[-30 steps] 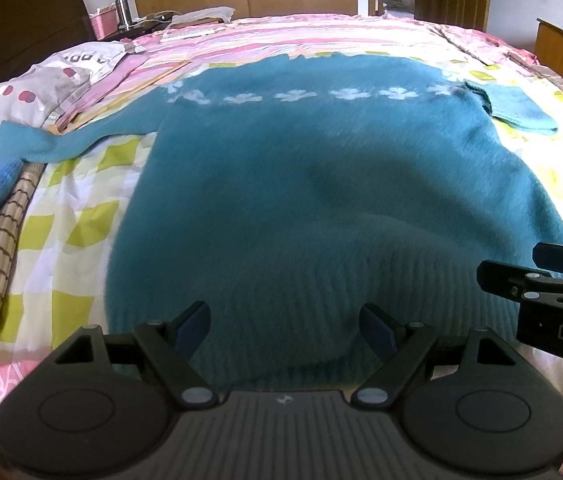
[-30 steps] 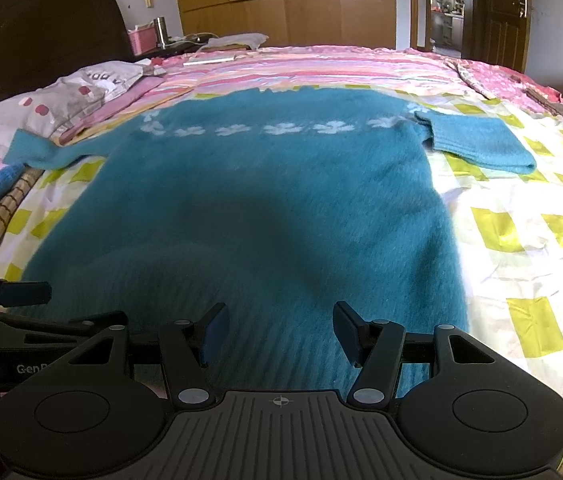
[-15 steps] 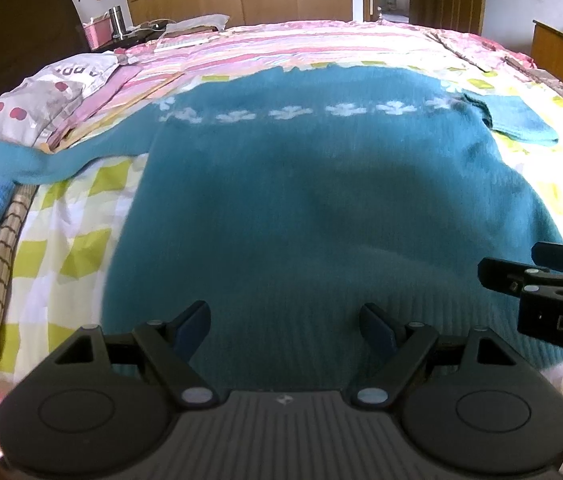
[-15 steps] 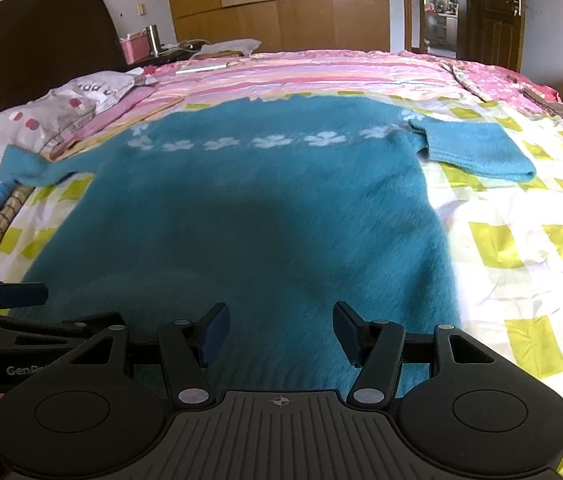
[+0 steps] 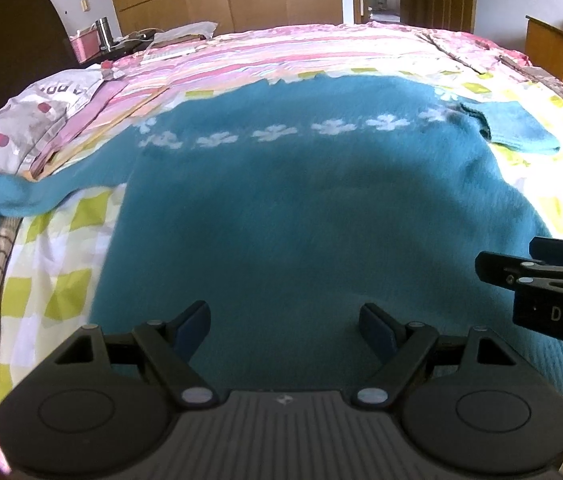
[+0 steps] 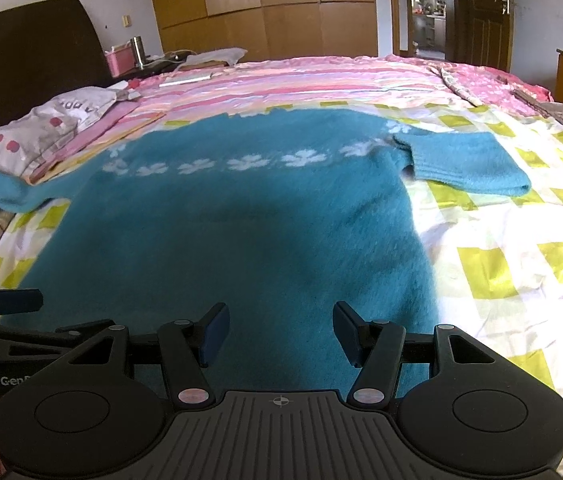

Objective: Fold small clothes
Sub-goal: 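Move the right tool to the sweater sleeve cuff and close on it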

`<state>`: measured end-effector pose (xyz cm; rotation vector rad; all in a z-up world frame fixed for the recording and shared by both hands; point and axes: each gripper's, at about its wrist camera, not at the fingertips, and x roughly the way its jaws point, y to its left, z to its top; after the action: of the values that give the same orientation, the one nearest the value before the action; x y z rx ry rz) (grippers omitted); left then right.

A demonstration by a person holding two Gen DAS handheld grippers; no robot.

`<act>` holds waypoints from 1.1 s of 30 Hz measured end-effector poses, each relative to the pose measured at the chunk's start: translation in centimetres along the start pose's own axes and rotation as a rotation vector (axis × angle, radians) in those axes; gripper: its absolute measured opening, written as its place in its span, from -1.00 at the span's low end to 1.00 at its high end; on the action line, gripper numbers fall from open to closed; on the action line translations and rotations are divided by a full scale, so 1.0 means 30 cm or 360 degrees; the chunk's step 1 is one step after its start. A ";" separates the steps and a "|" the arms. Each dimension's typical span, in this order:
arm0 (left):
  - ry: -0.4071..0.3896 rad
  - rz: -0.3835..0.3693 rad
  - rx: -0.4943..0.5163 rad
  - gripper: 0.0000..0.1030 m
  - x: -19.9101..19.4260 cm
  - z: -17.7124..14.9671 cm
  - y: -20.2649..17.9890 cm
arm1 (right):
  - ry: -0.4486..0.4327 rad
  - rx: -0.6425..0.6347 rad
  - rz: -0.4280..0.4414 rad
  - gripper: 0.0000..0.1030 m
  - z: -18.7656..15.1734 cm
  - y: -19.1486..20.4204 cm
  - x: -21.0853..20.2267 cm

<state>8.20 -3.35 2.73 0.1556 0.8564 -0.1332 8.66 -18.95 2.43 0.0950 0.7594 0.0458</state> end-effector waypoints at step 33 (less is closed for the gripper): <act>-0.0007 -0.0082 0.0105 0.69 0.177 0.182 -0.161 | -0.0009 0.0149 -0.0248 0.11 0.128 -0.276 0.212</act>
<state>14.81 -9.42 1.81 0.1949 0.8523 -0.2100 15.98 -26.97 -0.01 0.1248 0.7613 -0.1384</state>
